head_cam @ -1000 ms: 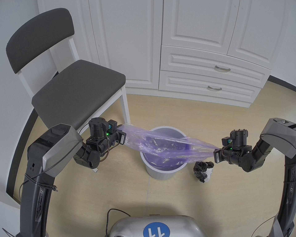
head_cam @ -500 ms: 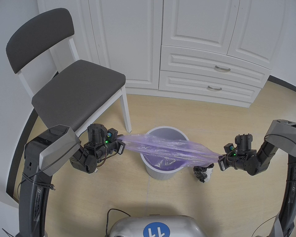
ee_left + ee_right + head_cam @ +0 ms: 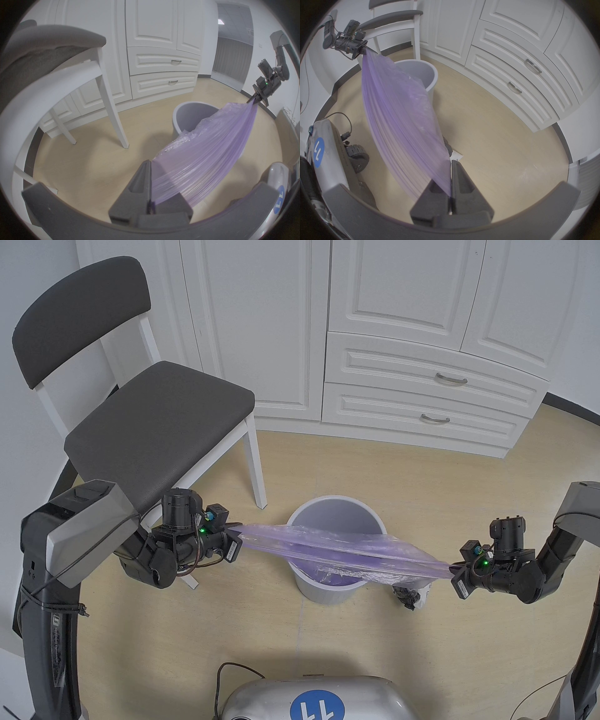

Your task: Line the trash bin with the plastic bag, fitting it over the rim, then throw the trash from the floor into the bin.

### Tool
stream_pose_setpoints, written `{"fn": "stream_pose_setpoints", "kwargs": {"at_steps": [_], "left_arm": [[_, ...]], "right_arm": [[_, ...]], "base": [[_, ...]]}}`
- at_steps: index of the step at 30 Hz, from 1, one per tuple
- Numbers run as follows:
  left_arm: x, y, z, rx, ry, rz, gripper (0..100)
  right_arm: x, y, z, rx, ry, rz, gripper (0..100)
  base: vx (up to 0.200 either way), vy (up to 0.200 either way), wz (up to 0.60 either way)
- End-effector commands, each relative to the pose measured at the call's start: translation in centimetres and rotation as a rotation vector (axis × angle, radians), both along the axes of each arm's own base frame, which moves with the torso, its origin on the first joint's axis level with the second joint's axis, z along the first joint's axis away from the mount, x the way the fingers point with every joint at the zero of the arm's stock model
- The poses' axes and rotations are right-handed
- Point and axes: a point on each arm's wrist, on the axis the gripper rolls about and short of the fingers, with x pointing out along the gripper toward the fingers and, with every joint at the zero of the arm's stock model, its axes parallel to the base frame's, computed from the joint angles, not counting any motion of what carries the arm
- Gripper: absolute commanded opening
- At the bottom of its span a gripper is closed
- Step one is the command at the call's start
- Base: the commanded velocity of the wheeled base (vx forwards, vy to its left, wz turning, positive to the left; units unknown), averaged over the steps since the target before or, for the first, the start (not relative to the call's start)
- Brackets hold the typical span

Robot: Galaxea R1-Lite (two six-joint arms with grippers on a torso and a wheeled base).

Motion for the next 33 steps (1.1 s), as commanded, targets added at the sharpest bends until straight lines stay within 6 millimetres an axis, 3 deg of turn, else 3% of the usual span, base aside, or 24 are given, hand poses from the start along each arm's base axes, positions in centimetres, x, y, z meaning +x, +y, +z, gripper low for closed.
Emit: {"fn": "stream_pose_setpoints", "kwargs": {"at_steps": [1,12,23,28,33], "left_arm": [[-1.1,0.8,1.8,0.019,-0.015,-0.019,0],[-1.7,1.6,-0.1,0.109,0.006,-0.107,0],[-2.5,2.7,1.6,0.096,-0.015,-0.126,0],[-2.4,2.2,0.1,0.102,0.013,-0.143,0],[-0.4,-0.3,-2.5,0.082,-0.005,-0.128,0]], "right_arm": [[-1.2,0.0,1.4,-0.006,-0.023,0.023,0],[-2.0,0.2,1.1,-0.035,0.002,0.064,0],[-3.3,-0.2,3.1,-0.049,-0.039,0.067,0],[-3.0,0.4,1.5,-0.059,0.012,0.092,0],[-1.5,0.0,0.4,-0.057,0.016,0.065,0]], "base": [[0.000,0.000,0.00],[0.000,0.000,0.00],[0.000,0.000,0.00],[0.000,0.000,0.00],[0.000,0.000,0.00]]}}
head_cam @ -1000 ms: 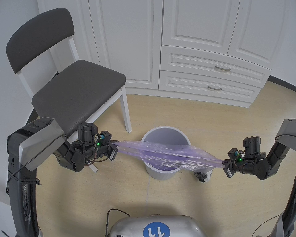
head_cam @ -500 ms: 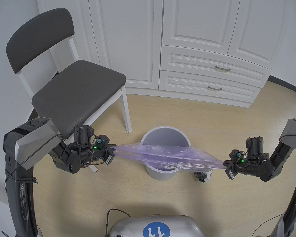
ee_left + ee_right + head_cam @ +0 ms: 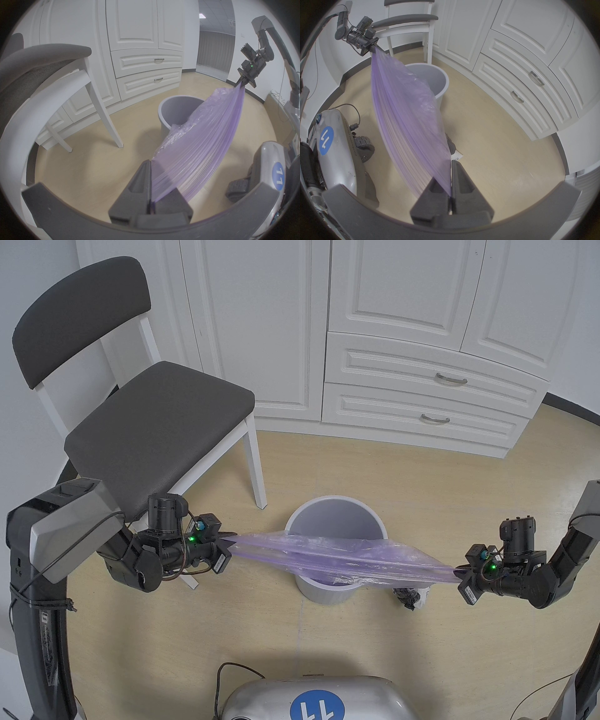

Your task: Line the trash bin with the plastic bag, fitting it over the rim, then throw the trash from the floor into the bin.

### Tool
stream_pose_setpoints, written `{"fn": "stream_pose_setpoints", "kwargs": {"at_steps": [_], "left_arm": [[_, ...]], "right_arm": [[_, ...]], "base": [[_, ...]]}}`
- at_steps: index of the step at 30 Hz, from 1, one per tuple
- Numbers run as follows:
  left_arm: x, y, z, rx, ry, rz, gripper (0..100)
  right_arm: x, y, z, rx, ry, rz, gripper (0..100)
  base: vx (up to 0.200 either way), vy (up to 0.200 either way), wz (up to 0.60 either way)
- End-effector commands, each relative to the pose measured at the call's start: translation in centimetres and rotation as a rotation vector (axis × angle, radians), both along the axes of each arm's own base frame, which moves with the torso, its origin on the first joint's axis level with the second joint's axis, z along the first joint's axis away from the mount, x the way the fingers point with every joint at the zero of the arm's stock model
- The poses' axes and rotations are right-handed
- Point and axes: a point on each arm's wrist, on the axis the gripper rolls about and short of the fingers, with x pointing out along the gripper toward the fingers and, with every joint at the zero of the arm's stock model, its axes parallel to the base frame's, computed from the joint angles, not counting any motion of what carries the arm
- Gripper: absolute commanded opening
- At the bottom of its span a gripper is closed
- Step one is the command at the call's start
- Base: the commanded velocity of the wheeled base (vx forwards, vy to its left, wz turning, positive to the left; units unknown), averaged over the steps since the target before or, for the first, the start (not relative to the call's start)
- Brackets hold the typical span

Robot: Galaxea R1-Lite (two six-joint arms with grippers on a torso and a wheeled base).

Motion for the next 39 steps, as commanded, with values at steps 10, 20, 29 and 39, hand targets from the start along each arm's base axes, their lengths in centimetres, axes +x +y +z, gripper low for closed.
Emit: {"fn": "stream_pose_setpoints", "kwargs": {"at_steps": [10,20,29,39], "left_arm": [[2.6,-8.2,-2.0,-0.305,-0.078,0.148,0],[2.4,-9.1,-3.7,-0.322,-0.028,0.153,0],[3.0,-4.5,0.3,-0.264,-0.023,0.228,0],[2.0,-3.3,0.1,-0.207,0.015,0.168,0]], "right_arm": [[2.3,-2.8,-0.5,0.008,-0.022,-0.088,0],[2.5,-2.6,-1.2,0.009,-0.004,-0.081,0],[2.8,0.3,-1.9,0.082,0.005,-0.039,0],[7.0,6.6,-3.1,0.455,-0.123,-0.107,0]], "base": [[0.000,0.000,0.00],[0.000,0.000,0.00],[0.000,0.000,0.00],[0.000,0.000,0.00]]}}
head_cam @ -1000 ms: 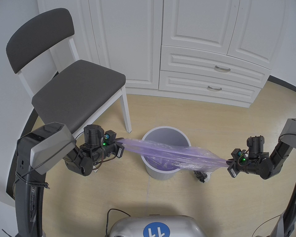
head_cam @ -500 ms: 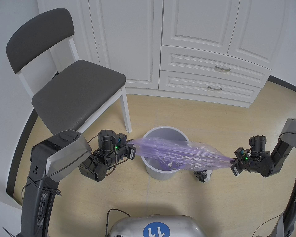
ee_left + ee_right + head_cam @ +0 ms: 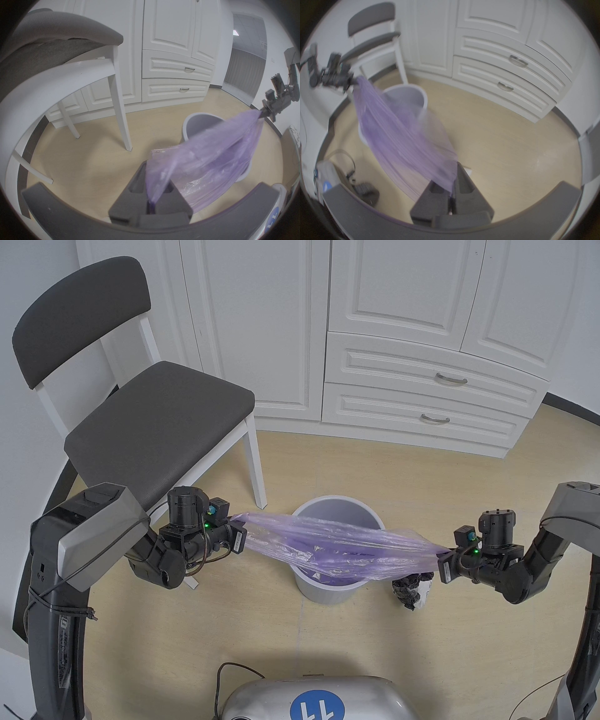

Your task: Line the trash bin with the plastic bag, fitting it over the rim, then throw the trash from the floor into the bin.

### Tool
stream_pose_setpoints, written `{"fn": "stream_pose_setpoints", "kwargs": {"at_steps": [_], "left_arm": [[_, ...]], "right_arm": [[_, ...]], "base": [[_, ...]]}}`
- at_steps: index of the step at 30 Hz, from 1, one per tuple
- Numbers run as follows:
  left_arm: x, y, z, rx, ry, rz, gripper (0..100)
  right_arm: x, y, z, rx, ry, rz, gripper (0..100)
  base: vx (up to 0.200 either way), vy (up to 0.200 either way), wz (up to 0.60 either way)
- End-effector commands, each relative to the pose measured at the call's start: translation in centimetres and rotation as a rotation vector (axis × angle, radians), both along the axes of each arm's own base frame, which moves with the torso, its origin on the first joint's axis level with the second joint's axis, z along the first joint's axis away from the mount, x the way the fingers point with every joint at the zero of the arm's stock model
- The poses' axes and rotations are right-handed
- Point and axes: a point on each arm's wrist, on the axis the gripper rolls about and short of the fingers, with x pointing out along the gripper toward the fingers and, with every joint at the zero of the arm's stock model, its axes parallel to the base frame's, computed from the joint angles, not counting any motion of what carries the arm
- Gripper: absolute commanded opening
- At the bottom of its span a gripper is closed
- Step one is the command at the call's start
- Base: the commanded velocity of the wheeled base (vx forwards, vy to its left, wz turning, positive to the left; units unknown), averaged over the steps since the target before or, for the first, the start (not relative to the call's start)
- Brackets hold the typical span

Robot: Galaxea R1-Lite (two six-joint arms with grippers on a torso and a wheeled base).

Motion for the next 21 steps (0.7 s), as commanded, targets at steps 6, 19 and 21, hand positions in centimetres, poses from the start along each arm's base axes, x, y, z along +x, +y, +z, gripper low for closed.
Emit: {"fn": "stream_pose_setpoints", "kwargs": {"at_steps": [6,19,21], "left_arm": [[-1.2,-0.6,-0.6,0.030,0.027,-0.045,0],[-2.7,0.0,-1.7,0.138,0.080,-0.105,0],[-3.1,0.3,-1.8,0.154,0.109,-0.123,0]], "right_arm": [[3.6,6.0,-2.0,0.278,-0.082,-0.013,0],[0.7,0.8,-2.4,-0.039,0.050,0.005,0],[0.1,-0.1,-2.6,-0.100,0.062,0.022,0]], "base": [[0.000,0.000,0.00],[0.000,0.000,0.00],[0.000,0.000,0.00]]}}
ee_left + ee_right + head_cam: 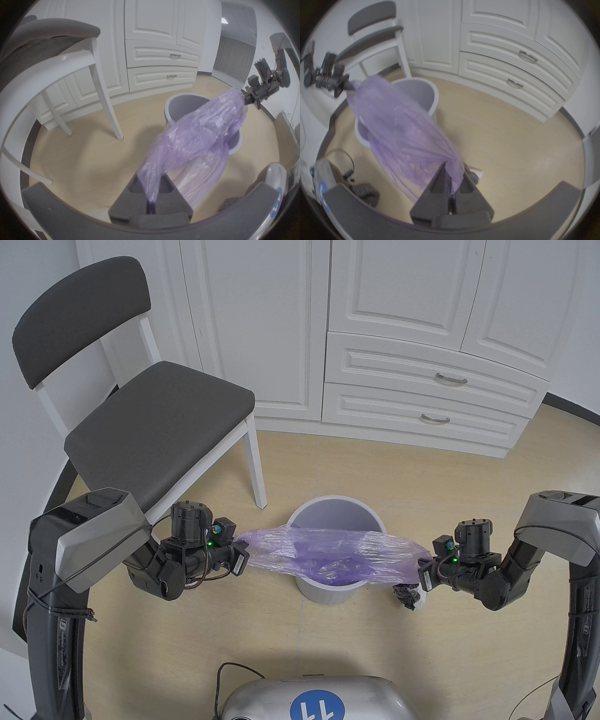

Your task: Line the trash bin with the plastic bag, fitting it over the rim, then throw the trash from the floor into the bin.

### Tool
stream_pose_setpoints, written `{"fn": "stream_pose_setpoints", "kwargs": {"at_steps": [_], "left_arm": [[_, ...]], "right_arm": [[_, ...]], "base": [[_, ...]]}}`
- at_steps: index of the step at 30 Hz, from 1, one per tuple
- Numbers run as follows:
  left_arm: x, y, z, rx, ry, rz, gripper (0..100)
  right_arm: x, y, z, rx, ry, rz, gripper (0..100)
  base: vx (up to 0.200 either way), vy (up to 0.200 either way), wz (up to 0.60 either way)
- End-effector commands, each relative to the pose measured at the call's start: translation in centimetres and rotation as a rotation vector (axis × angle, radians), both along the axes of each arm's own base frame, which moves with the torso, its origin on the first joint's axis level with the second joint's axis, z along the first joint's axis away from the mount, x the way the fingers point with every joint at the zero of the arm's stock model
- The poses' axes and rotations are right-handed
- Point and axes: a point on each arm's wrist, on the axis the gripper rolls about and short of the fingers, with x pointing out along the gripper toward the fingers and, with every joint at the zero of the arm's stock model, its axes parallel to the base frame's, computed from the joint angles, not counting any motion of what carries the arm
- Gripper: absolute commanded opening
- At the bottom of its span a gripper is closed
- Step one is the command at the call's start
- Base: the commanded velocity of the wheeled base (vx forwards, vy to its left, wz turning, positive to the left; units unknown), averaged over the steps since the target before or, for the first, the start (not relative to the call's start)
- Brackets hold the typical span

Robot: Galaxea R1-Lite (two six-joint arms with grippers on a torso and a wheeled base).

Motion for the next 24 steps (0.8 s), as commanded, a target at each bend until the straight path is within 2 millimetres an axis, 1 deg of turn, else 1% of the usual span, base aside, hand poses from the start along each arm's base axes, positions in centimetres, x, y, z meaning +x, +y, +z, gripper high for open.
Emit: {"fn": "stream_pose_setpoints", "kwargs": {"at_steps": [1,8,12,17,24], "left_arm": [[-1.0,0.8,0.0,0.043,0.046,-0.037,0],[-1.8,1.7,-0.6,0.104,0.066,-0.106,0],[-2.7,2.4,-0.4,0.141,0.081,-0.153,0],[-3.1,3.0,0.3,0.147,0.107,-0.192,0],[-3.3,3.5,-0.2,0.186,0.110,-0.216,0]], "right_arm": [[-1.8,-3.0,0.3,-0.112,0.045,-0.008,0],[-3.3,-3.4,-0.4,-0.195,0.090,0.045,0],[-4.1,-3.6,0.1,-0.239,0.089,0.071,0],[-4.6,-4.3,0.6,-0.265,0.081,0.071,0],[-5.5,-4.7,1.3,-0.294,0.119,0.100,0]], "base": [[0.000,0.000,0.00],[0.000,0.000,0.00],[0.000,0.000,0.00],[0.000,0.000,0.00],[0.000,0.000,0.00]]}}
